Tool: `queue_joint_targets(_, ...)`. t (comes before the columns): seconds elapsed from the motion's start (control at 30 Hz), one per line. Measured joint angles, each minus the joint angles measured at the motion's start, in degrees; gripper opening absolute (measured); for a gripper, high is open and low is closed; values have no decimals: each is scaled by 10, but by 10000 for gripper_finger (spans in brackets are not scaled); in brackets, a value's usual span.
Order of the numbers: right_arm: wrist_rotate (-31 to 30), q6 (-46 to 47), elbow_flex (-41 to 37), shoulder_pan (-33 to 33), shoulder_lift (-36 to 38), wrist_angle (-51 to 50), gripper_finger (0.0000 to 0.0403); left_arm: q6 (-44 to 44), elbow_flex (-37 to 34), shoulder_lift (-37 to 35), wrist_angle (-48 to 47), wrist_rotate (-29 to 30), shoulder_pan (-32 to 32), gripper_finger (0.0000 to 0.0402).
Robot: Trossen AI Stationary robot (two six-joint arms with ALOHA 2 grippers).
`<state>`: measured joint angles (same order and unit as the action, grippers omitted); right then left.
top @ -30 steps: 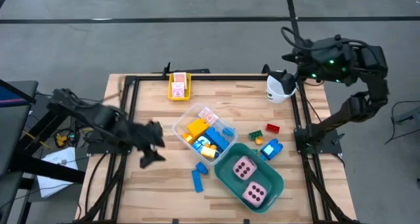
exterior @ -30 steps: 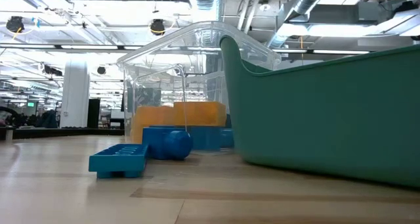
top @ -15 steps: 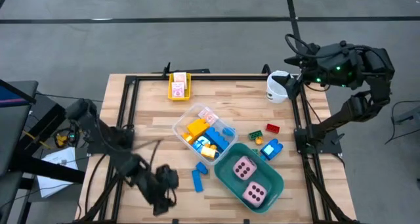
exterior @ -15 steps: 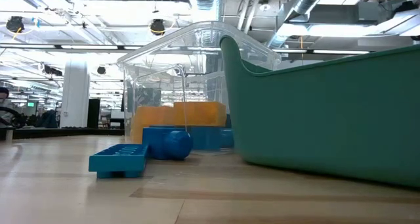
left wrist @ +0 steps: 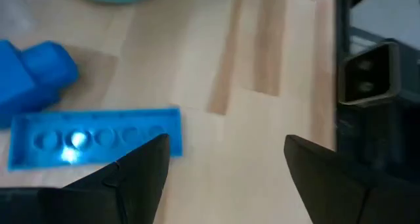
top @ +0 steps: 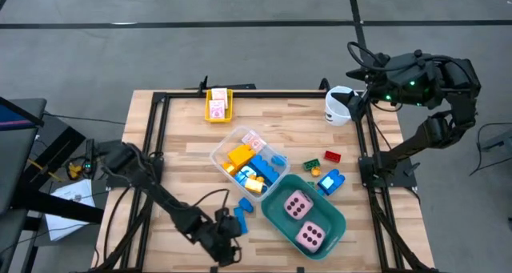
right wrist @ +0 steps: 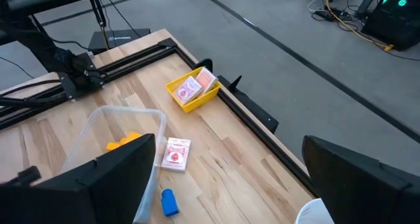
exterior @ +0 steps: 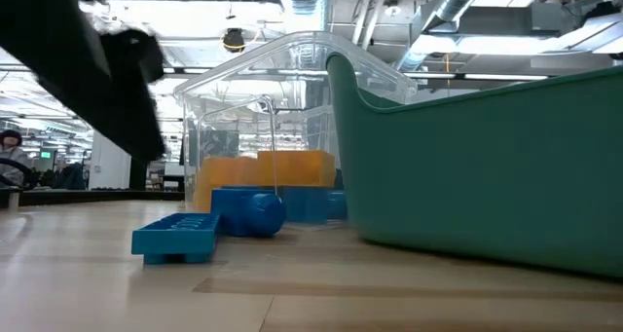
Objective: Pick & Place Toys
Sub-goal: Put the blue game piece into the transparent bin
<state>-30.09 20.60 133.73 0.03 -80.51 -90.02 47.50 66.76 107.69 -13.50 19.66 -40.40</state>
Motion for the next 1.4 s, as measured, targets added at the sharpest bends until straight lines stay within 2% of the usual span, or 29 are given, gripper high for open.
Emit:
queue_joint_targets(0.27, 2, 3, 0, 0, 0, 0, 375, -64, -1, 26, 13, 3, 37, 294)
queue_joint_targets(0.43, 2, 14, 0, 0, -1, 0, 375, -66, -27, 30, 45, -10, 52, 294)
queue_joint_targets(0.7, 15, 19, 0, 0, 0, 0, 375, -45, -43, 17, 48, -53, 34, 294)
queue_joint_targets(0.97, 16, 19, 0, 0, -4, 0, 375, -19, -48, 4, 42, -67, -7, 294)
queue_joint_targets(1.1, 16, 19, 0, 0, -4, 0, 375, -16, -48, -24, 37, -57, -18, 294)
queue_joint_targets(1.4, 15, 19, 0, 8, -4, 0, 375, -4, -47, -115, -56, 27, -21, 294)
